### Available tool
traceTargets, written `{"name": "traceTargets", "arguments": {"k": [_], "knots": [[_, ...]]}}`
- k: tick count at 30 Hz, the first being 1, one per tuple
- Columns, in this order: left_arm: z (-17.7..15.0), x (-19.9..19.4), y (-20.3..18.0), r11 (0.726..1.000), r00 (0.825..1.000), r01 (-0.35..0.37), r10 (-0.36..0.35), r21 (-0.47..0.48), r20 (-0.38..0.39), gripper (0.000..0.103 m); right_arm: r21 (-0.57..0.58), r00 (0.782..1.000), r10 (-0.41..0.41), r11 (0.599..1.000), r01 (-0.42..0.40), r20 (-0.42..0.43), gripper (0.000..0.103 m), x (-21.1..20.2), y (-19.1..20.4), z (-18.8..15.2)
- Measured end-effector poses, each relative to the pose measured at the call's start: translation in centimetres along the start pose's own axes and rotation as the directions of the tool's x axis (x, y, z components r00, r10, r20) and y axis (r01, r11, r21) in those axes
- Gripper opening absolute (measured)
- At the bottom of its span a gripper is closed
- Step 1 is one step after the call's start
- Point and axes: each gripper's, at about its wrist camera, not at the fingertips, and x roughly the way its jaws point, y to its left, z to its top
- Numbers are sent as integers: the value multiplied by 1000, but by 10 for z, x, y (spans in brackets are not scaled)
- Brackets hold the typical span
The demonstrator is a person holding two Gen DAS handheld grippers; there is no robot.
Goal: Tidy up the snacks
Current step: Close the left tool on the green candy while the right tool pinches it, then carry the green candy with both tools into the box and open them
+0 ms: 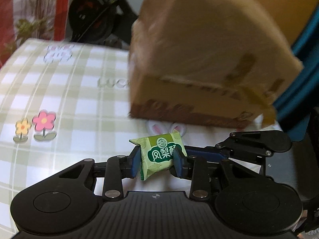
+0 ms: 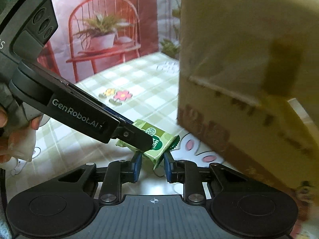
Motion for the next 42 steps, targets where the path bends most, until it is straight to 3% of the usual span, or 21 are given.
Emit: {"name": "traceTargets", "arguments": {"k": [8, 18, 22, 28, 36, 40, 42], "knots": [[29, -52, -59, 994, 990, -4, -12, 114, 140, 37, -22, 982, -67, 997, 72, 175, 22, -72, -11, 19], [91, -79, -125, 974, 961, 5, -68, 228, 268, 37, -4, 922, -171, 983, 184, 347, 22, -147, -53, 60], [118, -57, -141, 971, 958, 30, -95, 236, 269, 37, 14, 910, -214, 974, 224, 355, 22, -155, -90, 68], [148, -9, -153, 964, 969, 84, -138, 251, 204, 37, 50, 918, -250, 968, 247, 307, 23, -147, -144, 66], [149, 23, -156, 972, 977, 90, -128, 216, 169, 37, 166, 935, -265, 959, 230, 235, 24, -124, -183, 56], [148, 15, -155, 977, 981, 36, -74, 209, 177, 41, 183, 920, -313, 944, 274, 237, 34, -124, -180, 48], [147, 5, -155, 977, 978, -7, -39, 215, 207, 52, 177, 909, -337, 937, 300, 247, 47, -127, -174, 46]]}}
